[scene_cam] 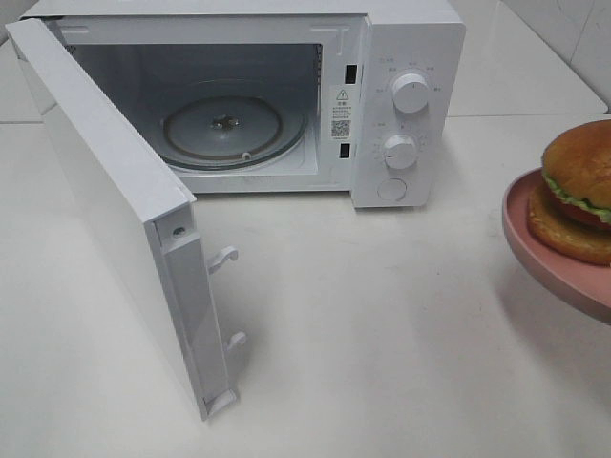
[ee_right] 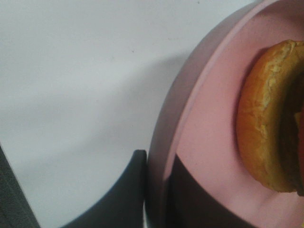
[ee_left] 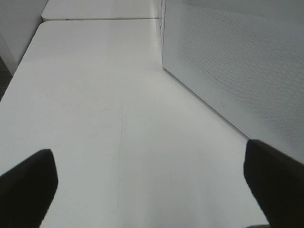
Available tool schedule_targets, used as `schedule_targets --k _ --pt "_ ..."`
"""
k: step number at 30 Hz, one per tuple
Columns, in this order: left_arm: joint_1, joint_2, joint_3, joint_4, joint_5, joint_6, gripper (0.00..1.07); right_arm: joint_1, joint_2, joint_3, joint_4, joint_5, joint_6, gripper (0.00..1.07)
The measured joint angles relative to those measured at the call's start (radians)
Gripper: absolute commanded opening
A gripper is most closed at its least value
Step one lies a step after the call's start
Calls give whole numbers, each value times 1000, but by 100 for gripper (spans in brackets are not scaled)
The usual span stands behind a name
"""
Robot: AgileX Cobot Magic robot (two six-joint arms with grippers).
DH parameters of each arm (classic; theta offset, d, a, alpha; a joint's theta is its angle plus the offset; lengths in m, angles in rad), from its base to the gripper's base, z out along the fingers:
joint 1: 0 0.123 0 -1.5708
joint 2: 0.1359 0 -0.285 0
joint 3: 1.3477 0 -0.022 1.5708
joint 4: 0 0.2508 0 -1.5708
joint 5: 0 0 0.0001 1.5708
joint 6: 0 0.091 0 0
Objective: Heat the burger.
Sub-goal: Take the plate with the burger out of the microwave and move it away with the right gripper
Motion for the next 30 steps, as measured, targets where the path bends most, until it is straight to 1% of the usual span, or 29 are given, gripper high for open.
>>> schedule_targets --k 3,5,8,10,11,13,17,18,24,26,30 --pt "0 0 0 0 0 0 100 0 0 0 -12 7 39 2" --pt "0 0 0 0 0 0 100 0 0 0 -75 49 177 2" --pt "0 0 0 0 0 0 100 0 0 0 -87 61 205 2" --pt "0 0 0 0 0 0 100 0 0 0 -112 108 339 2" --pt "0 0 0 0 0 0 100 0 0 0 -112 108 339 2" --pt "0 0 0 0 0 0 100 0 -1 0 -115 139 430 2" --pt "0 0 0 0 0 0 100 0 -7 0 -119 166 509 1" --pt "0 0 0 0 0 0 100 0 -9 0 -127 187 562 0" --pt "0 0 0 0 0 0 100 0 -5 0 -155 225 684 0" --pt "0 0 0 0 0 0 100 0 20 0 -162 233 753 0" --pt "0 0 0 0 0 0 100 0 80 -1 -164 232 813 0"
